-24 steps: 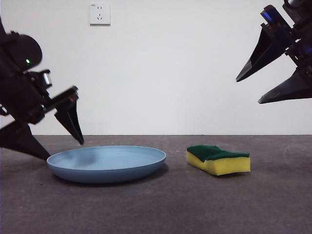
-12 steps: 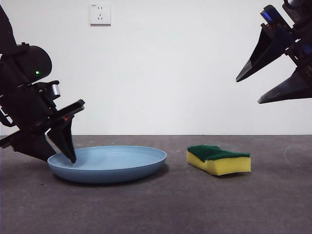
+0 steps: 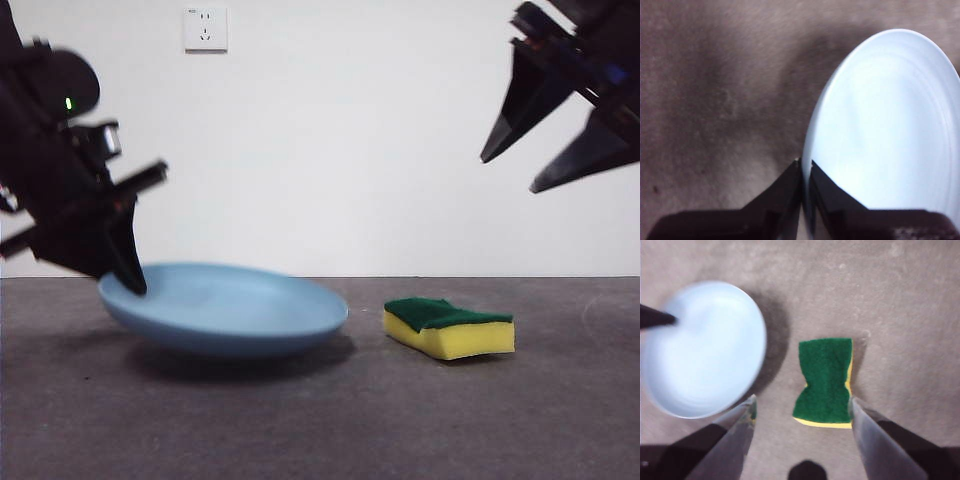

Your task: Pick up the plate,pick up the cloth,clean the plate with the cloth

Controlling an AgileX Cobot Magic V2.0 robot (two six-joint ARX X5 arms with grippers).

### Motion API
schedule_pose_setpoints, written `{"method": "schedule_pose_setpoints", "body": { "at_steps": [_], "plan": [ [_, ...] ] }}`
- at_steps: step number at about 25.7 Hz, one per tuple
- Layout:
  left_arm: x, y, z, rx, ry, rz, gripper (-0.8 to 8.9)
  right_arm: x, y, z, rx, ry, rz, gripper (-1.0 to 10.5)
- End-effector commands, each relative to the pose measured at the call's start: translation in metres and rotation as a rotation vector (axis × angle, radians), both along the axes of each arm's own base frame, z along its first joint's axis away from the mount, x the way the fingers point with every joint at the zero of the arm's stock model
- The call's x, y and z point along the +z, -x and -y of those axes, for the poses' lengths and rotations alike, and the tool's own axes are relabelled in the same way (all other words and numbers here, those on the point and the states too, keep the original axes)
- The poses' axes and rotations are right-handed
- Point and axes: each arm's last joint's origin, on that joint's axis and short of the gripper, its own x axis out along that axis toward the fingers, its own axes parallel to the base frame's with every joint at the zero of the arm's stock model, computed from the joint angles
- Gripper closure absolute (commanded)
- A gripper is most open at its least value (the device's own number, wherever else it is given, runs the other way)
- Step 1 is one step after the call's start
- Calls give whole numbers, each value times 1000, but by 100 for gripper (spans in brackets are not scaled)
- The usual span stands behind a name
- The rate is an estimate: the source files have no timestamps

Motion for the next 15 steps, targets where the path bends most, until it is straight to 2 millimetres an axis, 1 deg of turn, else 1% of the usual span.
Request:
{"method": "schedule_pose_setpoints", "body": {
  "at_steps": [1,4,8,9,12,15],
  "plan": [
    [16,12,2,-47,-13,45,821,2,-10,-13,61,105,12,635],
    [36,24,1,-68,-14,89,821,-3,-21,-27,92,174,-15,635],
    [60,41,0,-76,-3,148,821,-23,-38,-45,117,248,-76,635],
    [67,46,-1,-76,1,164,821,-33,-45,-50,130,265,-104,635],
    [78,56,-3,-76,6,192,821,-55,-55,-58,147,289,-165,635],
    [87,65,-5,-75,8,206,821,-86,-67,-63,153,336,-229,636]
  ]
}}
